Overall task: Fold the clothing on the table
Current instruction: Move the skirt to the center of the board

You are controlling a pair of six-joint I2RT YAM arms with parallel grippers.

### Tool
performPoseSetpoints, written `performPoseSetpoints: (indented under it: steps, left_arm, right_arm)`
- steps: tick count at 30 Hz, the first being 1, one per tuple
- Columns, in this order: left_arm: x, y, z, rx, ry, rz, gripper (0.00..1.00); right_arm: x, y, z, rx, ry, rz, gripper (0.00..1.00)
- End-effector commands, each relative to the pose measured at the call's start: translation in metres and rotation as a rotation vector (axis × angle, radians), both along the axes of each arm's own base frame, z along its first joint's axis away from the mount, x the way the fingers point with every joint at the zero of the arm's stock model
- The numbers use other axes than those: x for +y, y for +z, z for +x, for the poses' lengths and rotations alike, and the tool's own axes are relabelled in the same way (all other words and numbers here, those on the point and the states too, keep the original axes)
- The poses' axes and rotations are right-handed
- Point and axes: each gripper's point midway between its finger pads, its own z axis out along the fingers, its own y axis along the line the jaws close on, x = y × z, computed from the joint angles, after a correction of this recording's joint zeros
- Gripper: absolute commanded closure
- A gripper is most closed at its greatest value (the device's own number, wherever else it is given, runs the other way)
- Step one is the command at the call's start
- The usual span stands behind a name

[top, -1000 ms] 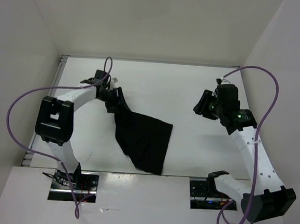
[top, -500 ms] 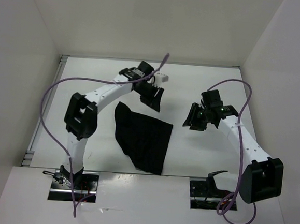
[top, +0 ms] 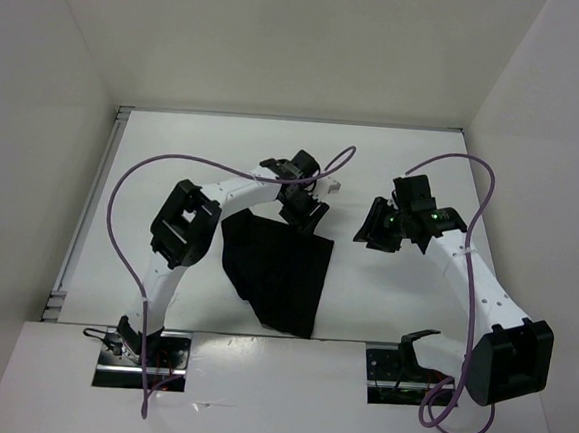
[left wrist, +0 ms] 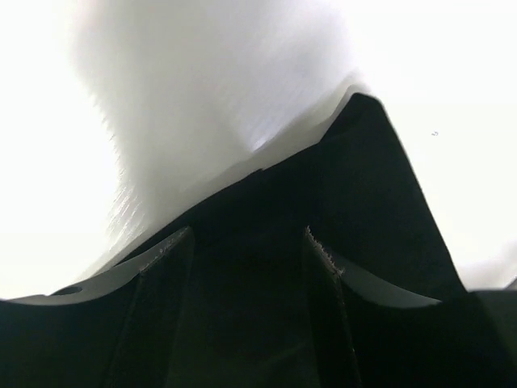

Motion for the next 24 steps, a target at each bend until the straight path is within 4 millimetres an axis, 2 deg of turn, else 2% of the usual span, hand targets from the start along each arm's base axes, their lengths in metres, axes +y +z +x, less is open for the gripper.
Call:
performPoseSetpoints:
  steps: [1,5,12,15,16,17,18,19,20,21,22,24]
  left_arm:
    - [-0.012,0.018,0.014,-0.111,-0.040,-0.013,0.36]
    - [-0.017,0.014,0.006,-0.151,-0.082,0.009,0.36]
    - [-0.024,0.014,0.015,-0.244,-0.088,0.018,0.36]
    - [-0.024,0.000,0.016,-0.226,-0.090,0.032,0.36]
    - [-0.026,0.001,0.016,-0.229,-0.093,0.019,0.39]
    - [-0.026,-0.005,0.016,-0.220,-0.094,0.026,0.44]
    - [-0.025,-0.013,0.011,-0.193,-0.102,0.034,0.63]
    - [-0.028,-0.009,0.012,-0.194,-0.107,0.017,0.76]
    - [-0.028,-0.014,0.008,-0.178,-0.121,0.022,0.88]
    - [-0.029,-0.014,0.007,-0.173,-0.125,0.015,0.96]
    - [-0.029,-0.014,0.007,-0.173,-0.125,0.015,1.00]
    - [-0.032,-0.010,0.008,-0.175,-0.129,0.000,1.00]
  right_arm:
    - [0.001,0.012,0.000,-0.031,-0.001,0.008,0.54]
    - [-0.001,0.010,-0.002,-0.027,0.002,-0.006,0.54]
    - [-0.001,0.011,0.001,-0.030,0.009,-0.010,0.54]
    - [0.000,0.008,0.001,-0.021,0.009,-0.013,0.54]
    - [0.000,0.012,0.003,-0.030,0.009,-0.010,0.54]
    - [0.000,0.012,0.003,-0.030,0.009,-0.010,0.54]
    - [0.000,0.012,0.003,-0.030,0.009,-0.010,0.54]
    - [0.000,0.012,0.003,-0.030,0.009,-0.010,0.54]
    - [0.000,0.012,0.003,-0.030,0.009,-0.010,0.54]
    - [0.000,0.012,0.003,-0.030,0.009,-0.010,0.54]
    - [0.000,0.012,0.003,-0.030,0.009,-0.010,0.54]
    - [0.000,0.015,0.004,-0.039,0.009,-0.008,0.54]
